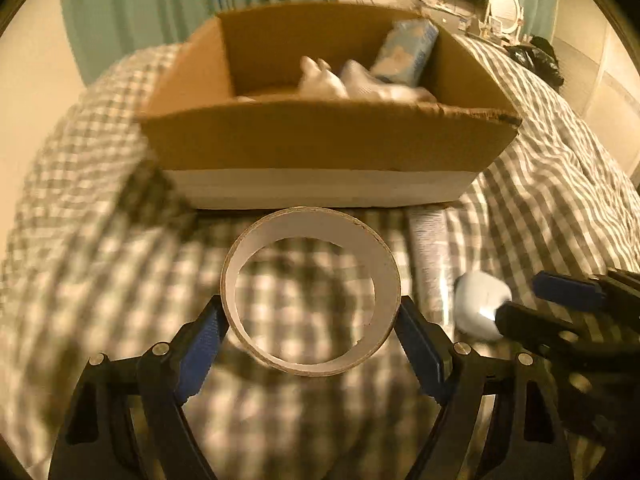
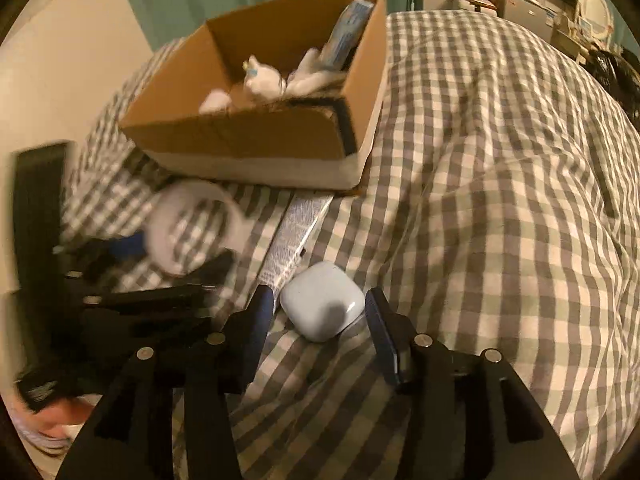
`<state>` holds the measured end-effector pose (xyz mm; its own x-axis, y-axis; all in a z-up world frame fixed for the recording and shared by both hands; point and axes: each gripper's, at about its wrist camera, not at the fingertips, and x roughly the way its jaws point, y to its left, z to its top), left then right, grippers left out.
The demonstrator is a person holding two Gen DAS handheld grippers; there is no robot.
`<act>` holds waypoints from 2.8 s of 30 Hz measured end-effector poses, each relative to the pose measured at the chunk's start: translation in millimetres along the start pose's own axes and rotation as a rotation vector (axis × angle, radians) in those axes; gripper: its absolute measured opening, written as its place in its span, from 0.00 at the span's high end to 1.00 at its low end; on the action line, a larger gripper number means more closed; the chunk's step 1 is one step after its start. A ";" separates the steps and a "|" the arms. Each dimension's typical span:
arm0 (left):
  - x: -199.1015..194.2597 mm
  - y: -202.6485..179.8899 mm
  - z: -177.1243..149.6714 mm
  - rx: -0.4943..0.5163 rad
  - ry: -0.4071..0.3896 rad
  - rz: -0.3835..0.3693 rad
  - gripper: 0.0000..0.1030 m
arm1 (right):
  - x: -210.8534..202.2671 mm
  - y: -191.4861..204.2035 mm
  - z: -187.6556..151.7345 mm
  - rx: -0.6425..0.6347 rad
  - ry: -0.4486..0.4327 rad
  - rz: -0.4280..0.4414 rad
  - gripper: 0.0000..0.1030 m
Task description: Organize objects
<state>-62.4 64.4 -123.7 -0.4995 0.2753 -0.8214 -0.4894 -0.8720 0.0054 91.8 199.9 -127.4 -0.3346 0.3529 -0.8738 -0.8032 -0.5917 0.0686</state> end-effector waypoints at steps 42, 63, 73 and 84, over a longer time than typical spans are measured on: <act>-93.7 22.4 -12.5 -0.079 -0.137 0.016 0.18 | -46.5 23.2 -2.7 -0.105 -0.089 -0.110 1.00; -30.4 20.9 5.4 -0.038 -0.040 0.023 0.18 | 49.3 -0.2 36.2 -0.050 0.198 -0.088 0.44; -16.9 25.6 2.3 -0.043 -0.010 0.006 0.18 | 67.5 0.9 38.9 -0.062 0.233 -0.128 0.48; -84.5 30.4 9.2 -0.060 -0.121 -0.013 0.18 | -24.3 15.2 30.8 -0.110 0.047 -0.123 0.49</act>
<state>-41.6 18.4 -48.9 -0.5780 0.3301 -0.7463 -0.4544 -0.8898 -0.0417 72.6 204.6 -90.3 -0.2117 0.3943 -0.8943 -0.7770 -0.6230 -0.0908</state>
